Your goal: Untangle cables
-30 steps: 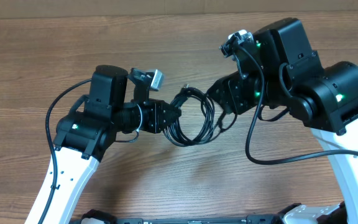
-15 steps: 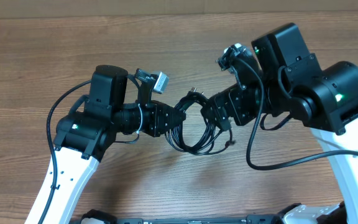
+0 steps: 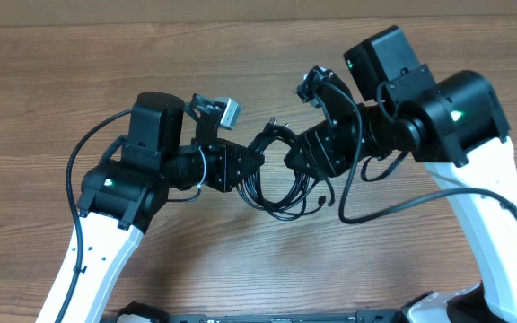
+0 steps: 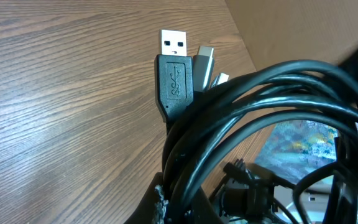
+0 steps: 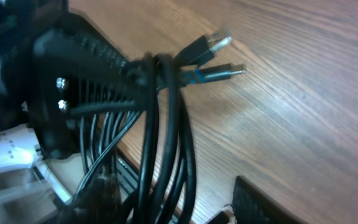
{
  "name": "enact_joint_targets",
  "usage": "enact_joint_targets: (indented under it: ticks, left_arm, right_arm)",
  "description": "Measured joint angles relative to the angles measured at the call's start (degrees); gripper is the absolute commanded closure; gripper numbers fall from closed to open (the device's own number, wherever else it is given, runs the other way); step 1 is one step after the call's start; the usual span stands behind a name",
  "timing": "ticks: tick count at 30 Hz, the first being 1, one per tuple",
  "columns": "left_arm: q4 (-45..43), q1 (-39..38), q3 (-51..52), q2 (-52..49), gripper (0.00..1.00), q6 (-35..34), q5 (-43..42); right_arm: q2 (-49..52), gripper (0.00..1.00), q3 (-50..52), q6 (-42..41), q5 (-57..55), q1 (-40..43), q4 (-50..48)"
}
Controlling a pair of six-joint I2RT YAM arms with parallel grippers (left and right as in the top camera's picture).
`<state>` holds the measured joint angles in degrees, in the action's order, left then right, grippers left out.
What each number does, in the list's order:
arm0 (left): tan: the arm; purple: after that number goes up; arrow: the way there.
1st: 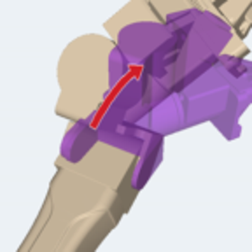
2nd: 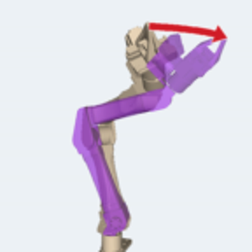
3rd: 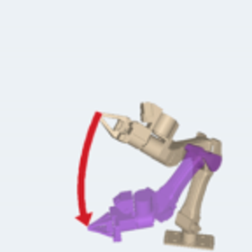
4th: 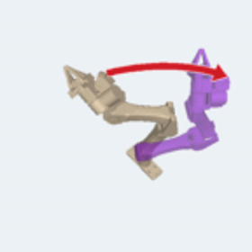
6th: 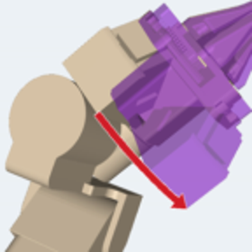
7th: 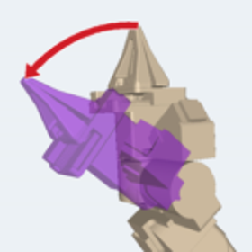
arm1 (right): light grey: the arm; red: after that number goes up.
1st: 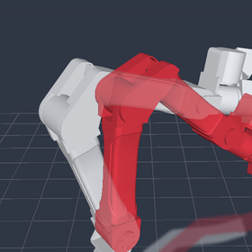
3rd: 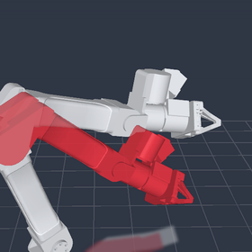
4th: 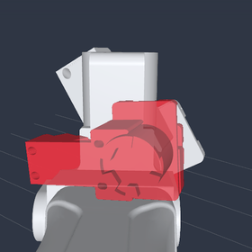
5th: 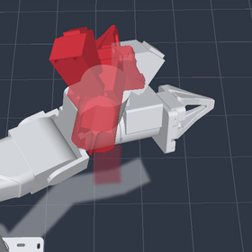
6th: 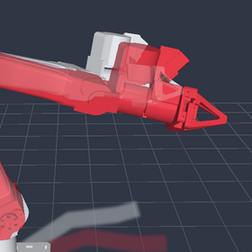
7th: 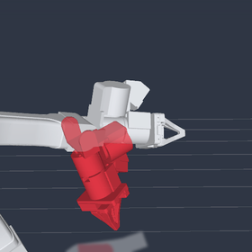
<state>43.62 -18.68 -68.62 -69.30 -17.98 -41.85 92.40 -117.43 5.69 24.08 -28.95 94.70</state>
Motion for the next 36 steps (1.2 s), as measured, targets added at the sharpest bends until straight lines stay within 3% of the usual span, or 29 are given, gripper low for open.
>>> enact_joint_targets:
  ticks: [2,22,36]
  left_arm:
    - [0.0,0.0,0.0,0.0,0.95,0.0,0.2]
    - [0.6,0.3,0.0,-0.2,0.89,-0.1,2.9]
    - [0.0,0.3,0.0,-0.2,0.91,-0.1,-3.0]
  right_arm:
    - [0.7,0.96,0.0,0.8,1.1,0.0,0.4]
    - [1.6,0.96,6.5,2.0,-0.6,1.7,-7.7]
    - [1.9,0.96,6.9,-2.4,-6.6,2.2,-11.5]
